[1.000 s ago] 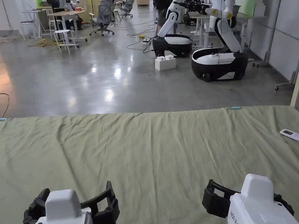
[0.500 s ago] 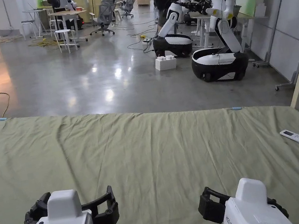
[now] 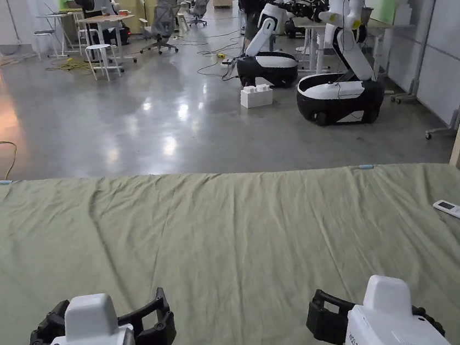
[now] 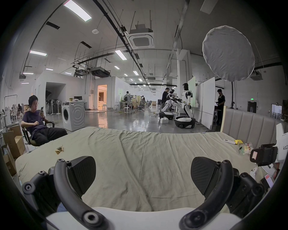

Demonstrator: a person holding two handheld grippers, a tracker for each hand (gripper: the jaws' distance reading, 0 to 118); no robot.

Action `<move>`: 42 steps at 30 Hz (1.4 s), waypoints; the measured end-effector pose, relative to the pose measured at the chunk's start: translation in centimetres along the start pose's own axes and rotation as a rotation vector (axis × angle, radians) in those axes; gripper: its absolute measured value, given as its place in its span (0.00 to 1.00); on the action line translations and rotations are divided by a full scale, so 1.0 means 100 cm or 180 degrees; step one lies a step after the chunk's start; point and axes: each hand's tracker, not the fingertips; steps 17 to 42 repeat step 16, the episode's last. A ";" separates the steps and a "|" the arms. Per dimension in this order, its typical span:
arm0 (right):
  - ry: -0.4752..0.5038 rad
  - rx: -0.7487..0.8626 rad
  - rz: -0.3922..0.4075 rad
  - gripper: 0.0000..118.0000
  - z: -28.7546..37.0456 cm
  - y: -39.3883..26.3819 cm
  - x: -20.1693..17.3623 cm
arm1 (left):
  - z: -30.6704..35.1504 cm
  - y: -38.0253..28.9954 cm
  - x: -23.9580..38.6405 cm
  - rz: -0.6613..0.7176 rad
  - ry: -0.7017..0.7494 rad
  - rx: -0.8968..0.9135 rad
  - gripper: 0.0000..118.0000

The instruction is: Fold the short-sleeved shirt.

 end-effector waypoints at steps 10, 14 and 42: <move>0.0022 -0.0055 -0.0155 1.00 -0.005 -0.005 0.006 | 0.001 -0.002 -0.001 0.0038 -0.0045 -0.0025 1.00; 0.0257 0.0089 -0.0080 1.00 -0.004 -0.010 0.011 | 0.000 -0.002 -0.003 0.0046 -0.0039 -0.0008 1.00; 0.0528 0.0305 0.0034 1.00 0.002 -0.016 0.016 | 0.000 -0.002 -0.003 0.0046 -0.0029 -0.0011 1.00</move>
